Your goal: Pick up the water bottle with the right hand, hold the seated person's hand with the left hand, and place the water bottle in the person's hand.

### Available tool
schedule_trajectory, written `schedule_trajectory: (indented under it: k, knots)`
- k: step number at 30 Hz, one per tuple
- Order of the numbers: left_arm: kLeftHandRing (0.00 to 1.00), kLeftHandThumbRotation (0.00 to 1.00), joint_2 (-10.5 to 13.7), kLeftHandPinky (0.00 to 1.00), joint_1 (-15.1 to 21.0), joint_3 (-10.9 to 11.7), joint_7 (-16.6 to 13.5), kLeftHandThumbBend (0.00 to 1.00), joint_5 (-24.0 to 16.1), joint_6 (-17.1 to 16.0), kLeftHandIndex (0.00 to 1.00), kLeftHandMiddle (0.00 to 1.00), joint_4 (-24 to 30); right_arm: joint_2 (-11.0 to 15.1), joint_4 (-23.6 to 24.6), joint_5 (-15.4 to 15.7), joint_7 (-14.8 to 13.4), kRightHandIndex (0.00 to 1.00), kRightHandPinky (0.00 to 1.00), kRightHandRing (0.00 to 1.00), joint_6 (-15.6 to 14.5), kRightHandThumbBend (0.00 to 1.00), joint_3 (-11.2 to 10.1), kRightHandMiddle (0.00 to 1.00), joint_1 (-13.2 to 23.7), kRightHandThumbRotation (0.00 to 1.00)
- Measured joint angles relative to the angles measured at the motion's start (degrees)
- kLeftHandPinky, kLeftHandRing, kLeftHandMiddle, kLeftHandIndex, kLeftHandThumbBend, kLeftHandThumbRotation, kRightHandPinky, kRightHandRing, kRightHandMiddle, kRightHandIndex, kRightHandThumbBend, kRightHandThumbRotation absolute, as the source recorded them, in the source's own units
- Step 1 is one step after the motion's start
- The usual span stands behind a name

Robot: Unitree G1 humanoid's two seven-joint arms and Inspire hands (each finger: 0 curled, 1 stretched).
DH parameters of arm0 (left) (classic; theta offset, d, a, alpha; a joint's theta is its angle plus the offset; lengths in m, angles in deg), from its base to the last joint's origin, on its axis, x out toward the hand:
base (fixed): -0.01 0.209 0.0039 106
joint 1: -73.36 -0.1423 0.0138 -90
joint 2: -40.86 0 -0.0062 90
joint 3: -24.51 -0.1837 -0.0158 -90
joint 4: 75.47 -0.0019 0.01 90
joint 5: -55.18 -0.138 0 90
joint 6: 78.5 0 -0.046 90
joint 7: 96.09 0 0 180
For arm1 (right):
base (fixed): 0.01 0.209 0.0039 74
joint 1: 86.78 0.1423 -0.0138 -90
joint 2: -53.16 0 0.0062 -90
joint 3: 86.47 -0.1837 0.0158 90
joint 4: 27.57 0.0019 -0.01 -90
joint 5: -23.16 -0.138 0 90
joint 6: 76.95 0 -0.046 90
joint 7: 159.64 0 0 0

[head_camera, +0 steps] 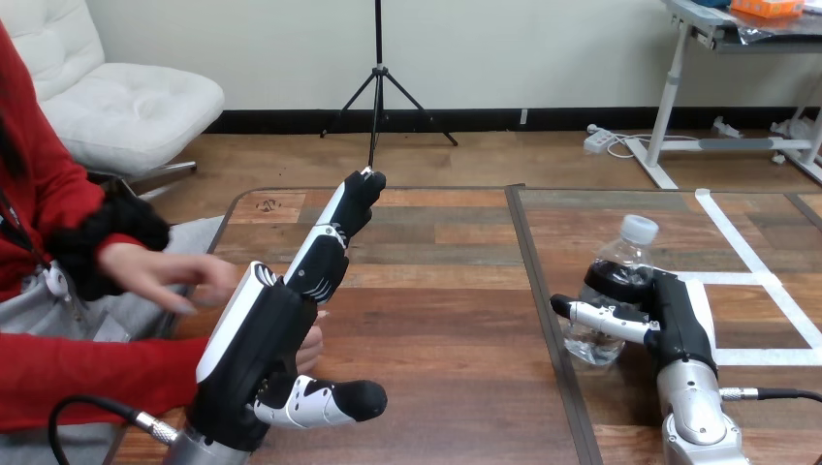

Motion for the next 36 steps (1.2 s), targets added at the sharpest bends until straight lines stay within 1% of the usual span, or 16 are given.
schedule_trajectory:
  k: [14, 24, 36]
  knots:
    - [1.00, 0.72, 0.0, 0.99, 0.0, 0.1, 0.1, 1.00, -0.2, 0.1, 1.00, 1.00, 0.0, 0.0, 0.0, -0.1, 0.3, 0.50, 0.41, 0.45, 0.4, 0.90, -0.3, 0.49, -0.2, 0.00]
    - [1.00, 0.73, 0.0, 0.99, 0.0, 0.1, -0.1, 1.00, -0.4, 0.1, 1.00, 1.00, 0.0, 0.0, 0.0, -0.1, 1.1, 0.50, 0.37, 0.43, 0.8, 0.90, -0.5, 0.48, -0.2, 0.00]
    - [1.00, 0.75, 0.0, 0.98, 0.0, 0.3, -0.4, 1.00, -1.1, -0.1, 1.00, 1.00, 0.0, -0.1, 0.0, -0.2, 2.0, 0.49, 0.37, 0.42, 2.3, 0.90, -0.5, 0.48, -0.4, 0.00]
